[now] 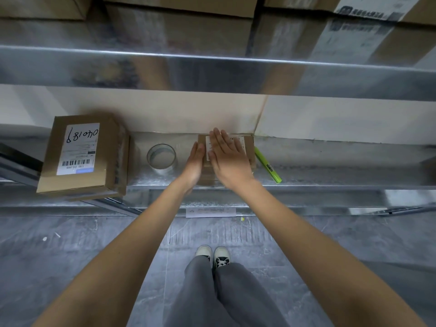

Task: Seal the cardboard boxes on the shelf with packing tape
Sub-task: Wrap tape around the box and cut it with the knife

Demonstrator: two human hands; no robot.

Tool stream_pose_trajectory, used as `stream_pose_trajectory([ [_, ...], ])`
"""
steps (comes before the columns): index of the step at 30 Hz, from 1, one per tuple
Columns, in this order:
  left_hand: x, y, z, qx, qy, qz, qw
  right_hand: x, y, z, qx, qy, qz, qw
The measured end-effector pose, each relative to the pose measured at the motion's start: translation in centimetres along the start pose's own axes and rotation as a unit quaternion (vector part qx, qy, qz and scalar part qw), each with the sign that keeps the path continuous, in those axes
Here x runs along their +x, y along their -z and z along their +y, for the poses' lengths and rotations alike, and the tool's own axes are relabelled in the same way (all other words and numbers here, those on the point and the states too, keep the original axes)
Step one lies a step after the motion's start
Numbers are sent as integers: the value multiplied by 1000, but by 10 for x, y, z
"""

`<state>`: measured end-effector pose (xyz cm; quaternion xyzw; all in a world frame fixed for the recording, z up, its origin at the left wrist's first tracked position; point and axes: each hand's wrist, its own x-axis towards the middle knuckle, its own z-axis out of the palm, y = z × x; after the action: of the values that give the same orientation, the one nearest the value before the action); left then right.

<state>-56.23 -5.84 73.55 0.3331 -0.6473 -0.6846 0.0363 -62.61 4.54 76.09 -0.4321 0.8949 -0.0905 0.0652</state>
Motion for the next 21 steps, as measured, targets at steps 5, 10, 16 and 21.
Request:
stream_pose_trajectory([
  [5, 6, 0, -9, -6, 3, 20, 1000, -76, -8, 6, -34, 78, 16, 996],
  [10, 3, 2, -2, -14, 2, 13, 1000, -70, 1, 27, 7, 110, 26, 994],
  [16, -13, 5, -3, -101, -5, 66, 993, -54, 6, 49, 264, -89, 33, 960],
  [21, -33, 10, 9, 0, -121, 77, 990, -38, 18, 47, 284, -120, 143, 940],
])
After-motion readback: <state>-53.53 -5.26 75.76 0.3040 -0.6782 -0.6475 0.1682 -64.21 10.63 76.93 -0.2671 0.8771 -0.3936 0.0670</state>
